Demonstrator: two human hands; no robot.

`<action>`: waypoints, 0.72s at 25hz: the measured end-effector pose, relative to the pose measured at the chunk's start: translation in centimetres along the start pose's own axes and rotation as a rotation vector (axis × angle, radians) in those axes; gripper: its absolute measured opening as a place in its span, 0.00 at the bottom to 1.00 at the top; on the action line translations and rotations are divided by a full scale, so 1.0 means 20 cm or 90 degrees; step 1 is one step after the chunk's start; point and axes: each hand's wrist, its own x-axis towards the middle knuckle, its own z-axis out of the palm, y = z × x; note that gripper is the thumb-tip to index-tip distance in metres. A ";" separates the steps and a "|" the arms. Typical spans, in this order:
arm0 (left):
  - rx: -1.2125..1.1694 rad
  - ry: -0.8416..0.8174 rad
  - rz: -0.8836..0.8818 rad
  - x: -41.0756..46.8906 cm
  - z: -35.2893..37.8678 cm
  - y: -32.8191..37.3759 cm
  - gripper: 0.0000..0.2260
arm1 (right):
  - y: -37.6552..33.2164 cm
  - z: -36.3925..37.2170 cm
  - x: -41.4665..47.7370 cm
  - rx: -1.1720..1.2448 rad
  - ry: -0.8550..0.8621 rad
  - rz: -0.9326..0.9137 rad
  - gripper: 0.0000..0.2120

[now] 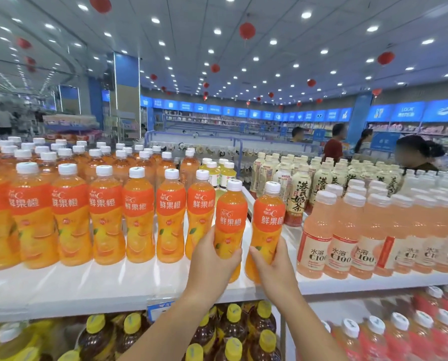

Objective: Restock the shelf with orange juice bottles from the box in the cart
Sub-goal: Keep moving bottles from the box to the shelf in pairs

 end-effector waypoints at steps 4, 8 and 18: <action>0.089 0.049 -0.004 -0.08 0.01 -0.10 0.20 | 0.09 0.00 -0.07 -0.083 0.037 -0.027 0.24; 0.070 0.067 -0.048 -0.06 0.04 -0.10 0.21 | 0.07 0.02 -0.04 0.003 0.054 0.012 0.19; 0.149 0.081 -0.085 0.04 0.14 -0.11 0.25 | 0.08 0.06 0.10 0.026 0.024 0.036 0.17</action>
